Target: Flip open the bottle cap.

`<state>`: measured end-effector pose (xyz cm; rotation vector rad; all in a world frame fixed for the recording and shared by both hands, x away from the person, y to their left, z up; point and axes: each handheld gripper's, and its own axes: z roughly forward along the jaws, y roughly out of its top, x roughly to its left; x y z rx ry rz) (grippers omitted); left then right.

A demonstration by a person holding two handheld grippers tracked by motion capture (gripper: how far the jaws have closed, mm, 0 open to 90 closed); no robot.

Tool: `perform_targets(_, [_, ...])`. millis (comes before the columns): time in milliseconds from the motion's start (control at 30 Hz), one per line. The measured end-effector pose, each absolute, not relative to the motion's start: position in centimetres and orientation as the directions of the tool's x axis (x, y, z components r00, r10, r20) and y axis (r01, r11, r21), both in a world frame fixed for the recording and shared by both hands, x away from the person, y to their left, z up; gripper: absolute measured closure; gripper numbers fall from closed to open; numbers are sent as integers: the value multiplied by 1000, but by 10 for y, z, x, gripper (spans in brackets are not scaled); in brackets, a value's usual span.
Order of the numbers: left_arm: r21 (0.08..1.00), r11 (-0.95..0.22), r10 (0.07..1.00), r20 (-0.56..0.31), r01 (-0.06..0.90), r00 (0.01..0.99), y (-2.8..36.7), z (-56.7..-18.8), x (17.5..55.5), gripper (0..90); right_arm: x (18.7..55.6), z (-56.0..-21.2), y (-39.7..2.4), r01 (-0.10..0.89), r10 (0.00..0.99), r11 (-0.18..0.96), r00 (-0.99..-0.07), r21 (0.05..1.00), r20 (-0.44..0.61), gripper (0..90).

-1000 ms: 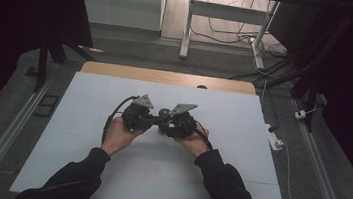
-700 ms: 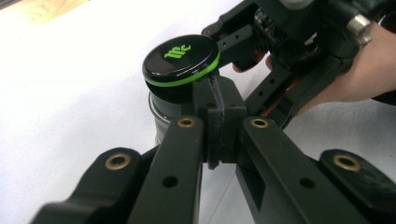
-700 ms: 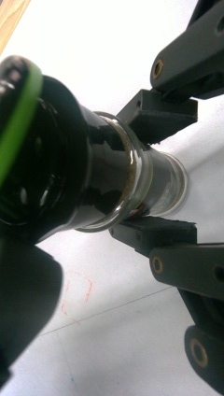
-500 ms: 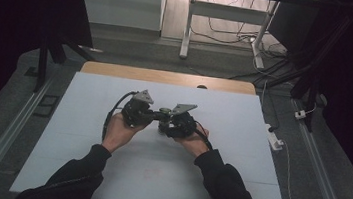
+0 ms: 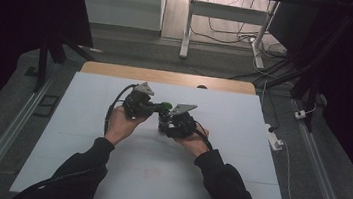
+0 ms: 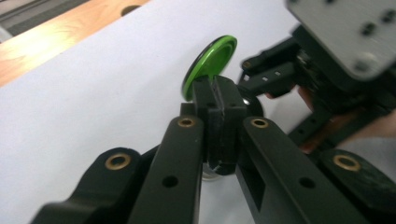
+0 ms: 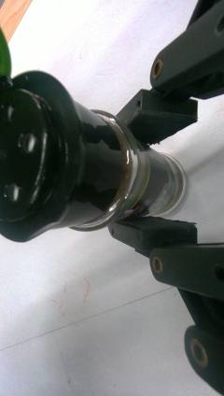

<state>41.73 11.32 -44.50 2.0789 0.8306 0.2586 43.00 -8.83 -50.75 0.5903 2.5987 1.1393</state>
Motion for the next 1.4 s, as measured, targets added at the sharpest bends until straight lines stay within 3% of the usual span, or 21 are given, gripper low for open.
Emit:
perform_targets(367, [771,-419,661,-104,480,744,118,-451,421,886,430,-508,-89,269,455,611,-889,744,-52,530])
perform_targets(533, [781,-418,657,-94,465,748,121,-444,414,834,430,-507,-88,273,460,609,-886,745,-51,526])
perform_targets(633, [783,-416,656,-93,462,749,124,-441,409,782,430,-508,-88,279,466,606,-883,745,-47,509])
perform_targets(933, [772,-425,648,-106,474,754,137,-439,394,614,427,-503,-92,312,478,586,-879,748,-7,326])
perform_targets(1300, [751,-445,625,-129,487,770,146,-447,374,372,417,-497,-99,353,512,577,-859,736,11,210])
perform_targets(1400, [751,-442,623,-137,491,770,148,-448,371,343,414,-495,-101,361,514,573,-858,736,21,193])
